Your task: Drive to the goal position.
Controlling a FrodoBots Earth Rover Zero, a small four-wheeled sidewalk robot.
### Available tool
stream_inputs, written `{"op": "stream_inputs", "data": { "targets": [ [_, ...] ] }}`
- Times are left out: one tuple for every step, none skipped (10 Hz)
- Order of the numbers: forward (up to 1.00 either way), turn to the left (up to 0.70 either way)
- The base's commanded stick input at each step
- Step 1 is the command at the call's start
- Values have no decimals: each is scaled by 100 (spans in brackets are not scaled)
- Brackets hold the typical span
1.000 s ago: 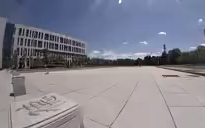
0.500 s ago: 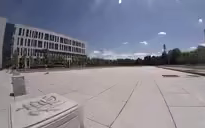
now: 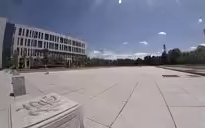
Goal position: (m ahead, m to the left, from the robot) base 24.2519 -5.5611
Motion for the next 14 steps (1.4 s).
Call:
{"op": "stream_inputs", "data": {
  "targets": [
    [6,0],
    [6,0],
    [6,0],
    [6,0],
    [6,0],
    [6,0],
    [6,0],
    [6,0],
    [6,0],
    [6,0],
    [6,0],
    [6,0],
    [6,0],
    [6,0]
  ]
}}
